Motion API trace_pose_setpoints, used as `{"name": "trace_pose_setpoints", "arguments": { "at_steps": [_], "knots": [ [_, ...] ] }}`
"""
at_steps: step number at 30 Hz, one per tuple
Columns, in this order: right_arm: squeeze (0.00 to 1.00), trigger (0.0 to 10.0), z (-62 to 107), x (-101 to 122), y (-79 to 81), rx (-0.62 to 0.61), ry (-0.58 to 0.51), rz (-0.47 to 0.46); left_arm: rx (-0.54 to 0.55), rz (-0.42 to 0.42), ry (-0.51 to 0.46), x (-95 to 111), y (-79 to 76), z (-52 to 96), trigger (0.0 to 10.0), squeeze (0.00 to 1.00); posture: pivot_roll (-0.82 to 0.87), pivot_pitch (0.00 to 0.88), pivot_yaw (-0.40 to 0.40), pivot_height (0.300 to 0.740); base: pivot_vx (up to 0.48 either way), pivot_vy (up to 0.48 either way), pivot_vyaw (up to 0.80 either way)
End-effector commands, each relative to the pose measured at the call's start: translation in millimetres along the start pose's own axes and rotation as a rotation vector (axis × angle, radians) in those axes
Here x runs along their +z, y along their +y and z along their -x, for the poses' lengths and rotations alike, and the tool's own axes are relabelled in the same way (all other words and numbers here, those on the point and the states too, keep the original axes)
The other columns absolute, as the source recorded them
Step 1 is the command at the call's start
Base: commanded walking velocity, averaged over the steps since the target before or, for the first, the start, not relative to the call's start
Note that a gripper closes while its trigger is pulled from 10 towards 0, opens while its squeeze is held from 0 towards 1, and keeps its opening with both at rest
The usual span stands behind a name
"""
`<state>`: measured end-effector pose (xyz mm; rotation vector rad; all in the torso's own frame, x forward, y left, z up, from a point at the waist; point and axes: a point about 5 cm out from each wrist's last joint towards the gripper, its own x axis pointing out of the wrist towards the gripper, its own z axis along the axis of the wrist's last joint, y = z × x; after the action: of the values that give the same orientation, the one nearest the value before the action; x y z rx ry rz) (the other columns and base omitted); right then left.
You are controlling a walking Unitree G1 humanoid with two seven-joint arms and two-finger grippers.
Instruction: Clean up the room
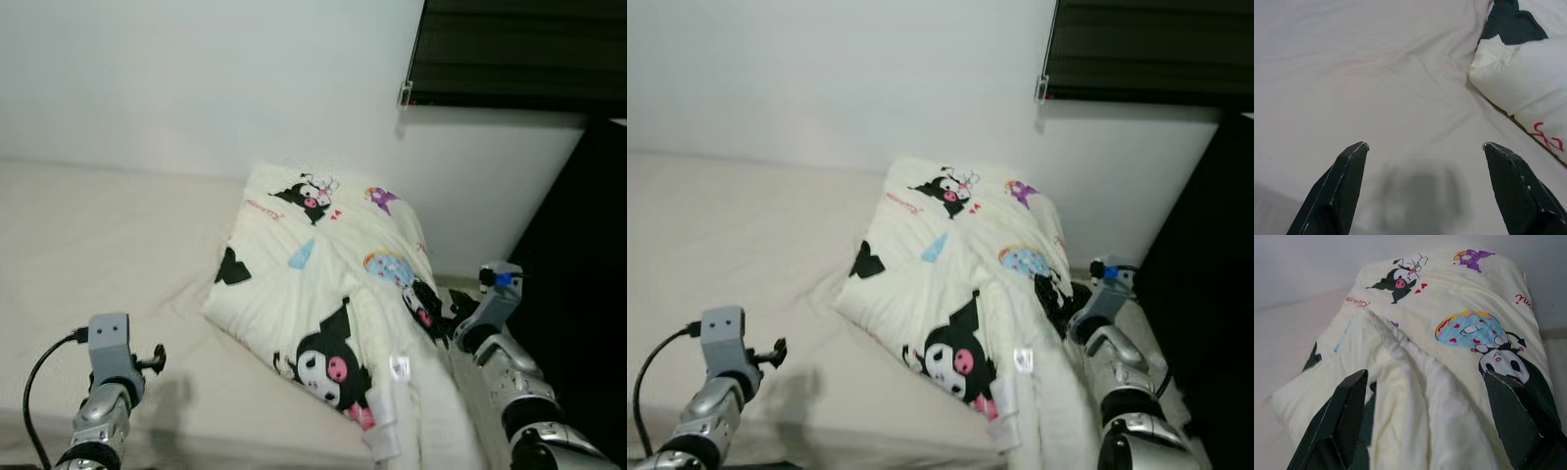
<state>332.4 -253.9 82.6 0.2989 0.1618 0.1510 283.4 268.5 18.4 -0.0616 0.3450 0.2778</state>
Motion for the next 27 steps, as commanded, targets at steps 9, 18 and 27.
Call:
{"name": "trace_pose_setpoints", "arguments": {
  "at_steps": [9, 18, 27],
  "knots": [
    [0.0, 10.0, -5.8, 7.8, 2.8, 0.017, 0.032, 0.076, -0.058, -0.023, -0.012, -5.4, -1.5, 4.3, 10.0, 0.0, 0.13, 0.005, -0.007, 0.56, 0.0, 0.0, 0.0],
    [0.0, 10.0, -17.0, 24.6, 20.0, 0.141, -0.016, 0.07, -0.101, -0.083, 0.009, -16.8, 4.5, 12.2, 10.0, 0.0, 0.16, 0.051, 0.015, 0.53, 0.0, 0.0, 0.0],
    [0.0, 10.0, -40.8, 47.0, 58.4, 0.262, -0.012, 0.191, -0.159, -0.152, 0.013, -27.1, 9.1, 22.0, 10.0, 0.0, 0.18, 0.122, 0.038, 0.511, 0.0, 0.0, 0.0]
  ]
}}
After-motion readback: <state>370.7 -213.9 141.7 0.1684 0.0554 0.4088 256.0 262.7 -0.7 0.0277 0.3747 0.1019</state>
